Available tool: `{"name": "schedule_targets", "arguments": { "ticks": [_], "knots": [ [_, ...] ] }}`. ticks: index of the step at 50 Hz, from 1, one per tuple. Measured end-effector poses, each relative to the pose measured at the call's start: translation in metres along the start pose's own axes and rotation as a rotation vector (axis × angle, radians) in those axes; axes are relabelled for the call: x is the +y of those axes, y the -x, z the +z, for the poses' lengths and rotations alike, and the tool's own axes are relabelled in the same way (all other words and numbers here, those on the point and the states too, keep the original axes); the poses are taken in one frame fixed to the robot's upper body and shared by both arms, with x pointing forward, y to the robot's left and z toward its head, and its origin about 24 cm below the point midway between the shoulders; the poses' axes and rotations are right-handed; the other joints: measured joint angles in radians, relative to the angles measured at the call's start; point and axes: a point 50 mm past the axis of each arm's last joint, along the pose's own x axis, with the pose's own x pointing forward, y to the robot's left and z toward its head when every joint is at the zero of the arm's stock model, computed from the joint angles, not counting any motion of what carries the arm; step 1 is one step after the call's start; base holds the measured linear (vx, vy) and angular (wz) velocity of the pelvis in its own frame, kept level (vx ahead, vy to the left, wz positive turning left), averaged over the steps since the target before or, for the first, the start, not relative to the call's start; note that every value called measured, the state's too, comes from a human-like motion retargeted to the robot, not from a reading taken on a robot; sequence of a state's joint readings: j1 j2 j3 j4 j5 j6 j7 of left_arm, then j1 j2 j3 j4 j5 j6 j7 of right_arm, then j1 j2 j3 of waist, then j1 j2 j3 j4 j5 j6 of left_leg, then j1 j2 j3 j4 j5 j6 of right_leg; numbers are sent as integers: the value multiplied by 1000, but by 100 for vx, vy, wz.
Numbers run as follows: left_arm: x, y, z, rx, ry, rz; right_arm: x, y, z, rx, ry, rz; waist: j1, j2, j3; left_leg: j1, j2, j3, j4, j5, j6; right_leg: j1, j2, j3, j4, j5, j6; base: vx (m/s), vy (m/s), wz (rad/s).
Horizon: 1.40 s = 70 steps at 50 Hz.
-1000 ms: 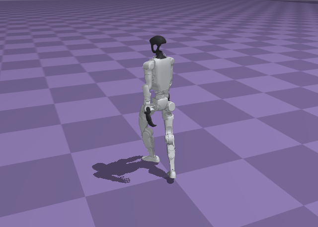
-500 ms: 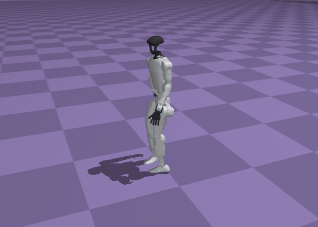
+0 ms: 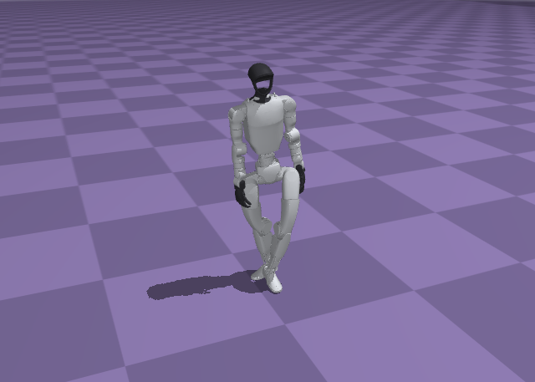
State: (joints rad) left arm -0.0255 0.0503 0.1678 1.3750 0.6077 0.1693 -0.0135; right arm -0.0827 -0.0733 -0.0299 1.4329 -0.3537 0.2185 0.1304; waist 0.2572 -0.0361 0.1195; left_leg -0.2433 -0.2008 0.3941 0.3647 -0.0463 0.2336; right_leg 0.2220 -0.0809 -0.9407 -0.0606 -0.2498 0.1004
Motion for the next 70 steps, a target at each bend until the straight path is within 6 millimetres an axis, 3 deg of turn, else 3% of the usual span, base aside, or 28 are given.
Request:
{"name": "schedule_targets", "arguments": {
  "ticks": [5,7,10,13,15,16,17,18,22,24,28,34,38,39,41,43,45,48,50,52,55,59,61,62,63,67,68,70],
  "knots": [
    [-14,3,-57,241,52,-135,-8,11,49,-52,271,6,-4,-8,8,-41,5,-9,-57,-8,-77,41,45,-113,-19,7,38,16,0,118],
    [-19,7,-79,334,39,-188,-7,14,65,-122,288,-18,-2,-15,9,-40,-8,-23,-75,33,-44,65,51,-147,-20,14,58,43,9,78],
    [-28,16,-111,458,21,-262,-1,15,74,-234,244,-32,22,-56,4,-32,-7,-6,-25,-16,28,95,21,-145,6,30,90,51,-11,-5],
    [-43,24,-131,531,45,-334,4,9,52,-142,138,-26,21,-56,-26,1,12,-23,-29,-45,28,122,-12,-139,85,139,125,66,6,-36],
    [-54,27,-134,542,85,-388,7,4,31,-67,88,-35,-26,-19,-54,53,57,-22,-53,-50,28,134,-12,-107,167,247,60,73,23,36],
    [-58,26,-132,530,98,-403,5,3,19,-44,69,-52,-60,20,-63,83,85,-51,-71,-50,28,124,-2,-60,233,283,-19,69,24,83],
    [-60,25,-127,512,106,-410,3,1,8,-20,50,-71,-92,54,-69,111,109,-80,-88,-49,28,106,4,-10,304,303,-67,59,18,99],
    [-60,22,-120,482,105,-401,-1,0,-4,3,33,-94,-122,78,-69,137,123,-106,-106,-48,28,74,6,43,384,291,-50,54,10,90],
    [-31,7,-73,311,49,-232,-9,-1,-44,100,-32,-154,-233,81,-53,236,112,-164,-215,-21,28,-247,60,459,718,215,98,49,-1,97],
    [-8,2,-44,207,10,-121,-7,-1,-63,156,-69,-139,-291,75,-43,272,105,-185,-247,-12,28,-347,41,457,779,190,56,40,-4,101],
    [42,3,17,-1,-42,61,1,1,-93,241,-120,-48,-346,49,-17,339,93,-167,-287,-20,28,-477,-17,374,706,132,-103,45,-16,22],
    [98,28,98,-244,-59,171,20,4,-120,321,-151,66,-426,-42,33,487,29,-169,-343,-51,28,-664,27,446,381,78,-148,55,-19,41],
    [117,43,124,-335,-61,220,32,6,-127,347,-179,96,-467,-62,31,549,18,-205,-341,-41,28,-725,48,389,254,39,-178,68,-24,30],
    [118,44,126,-349,-56,232,35,6,-128,354,-201,99,-474,-57,31,562,26,-214,-332,-24,28,-721,65,389,254,39,-213,60,-23,7],
    [114,43,126,-365,-31,238,39,7,-128,371,-260,103,-482,-40,29,588,46,-227,-301,31,28,-689,103,387,282,39,-306,100,-39,-15],
    [103,36,116,-357,13,217,44,7,-127,376,-315,114,-497,-34,27,619,59,-227,-250,124,28,-635,121,388,291,68,-305,130,-49,-26],
    [84,28,103,-340,42,171,44,5,-119,347,-358,127,-471,-33,35,645,81,-154,-176,283,28,-597,137,445,343,65,-283,132,-49,-67],
    [48,14,74,-266,24,58,34,3,-105,300,-361,103,-386,-54,66,585,84,-150,124,527,28,-449,178,585,331,0,-320,116,-57,-115],
    [36,8,51,-186,7,22,25,0,-85,241,-305,80,-349,-46,98,448,89,-205,424,564,28,-344,196,588,287,-25,-342,98,-54,-74],
    [29,3,29,-99,-19,22,12,-1,-61,190,-244,43,-323,-61,113,296,99,-225,649,434,28,-271,167,600,235,-21,-319,113,-31,1],
    [27,0,-13,66,-43,91,-5,1,-22,120,-159,-22,-261,-44,105,88,211,-184,865,254,28,-181,177,543,160,-27,-279,77,4,-15],
    [10,3,-68,260,30,31,-26,10,34,-26,-27,-98,-149,-34,78,-86,241,-4,727,154,28,-86,159,536,95,-21,-197,72,49,-62],
    [-6,6,-88,341,107,-60,-37,19,63,-110,50,-129,-141,-23,47,-171,186,62,515,151,28,-65,122,501,72,-11,-132,59,72,34],
    [-14,8,-96,374,151,-107,-43,25,78,-152,88,-146,-149,-14,32,-209,145,63,385,157,6,-56,112,480,65,-11,-106,85,47,69],
    [-19,11,-103,405,197,-145,-47,30,93,-195,123,-161,-152,2,24,-236,119,30,257,159,-59,-36,127,475,62,-20,-93,94,21,19],
    [-31,17,-123,470,313,-213,-50,50,136,-340,219,-193,-107,86,22,-294,128,-104,-132,171,-398,92,220,515,55,-38,-35,111,1,-56],
    [-32,17,-124,471,311,-216,-48,52,140,-362,229,-192,-93,93,16,-306,133,-89,-170,170,-429,118,222,526,59,-27,-14,96,4,-44],
    [-33,19,-127,476,291,-214,-43,49,138,-377,240,-173,-72,88,-14,-329,129,0,-165,181,-375,143,205,560,80,29,33,93,5,-6]
  ]
}}
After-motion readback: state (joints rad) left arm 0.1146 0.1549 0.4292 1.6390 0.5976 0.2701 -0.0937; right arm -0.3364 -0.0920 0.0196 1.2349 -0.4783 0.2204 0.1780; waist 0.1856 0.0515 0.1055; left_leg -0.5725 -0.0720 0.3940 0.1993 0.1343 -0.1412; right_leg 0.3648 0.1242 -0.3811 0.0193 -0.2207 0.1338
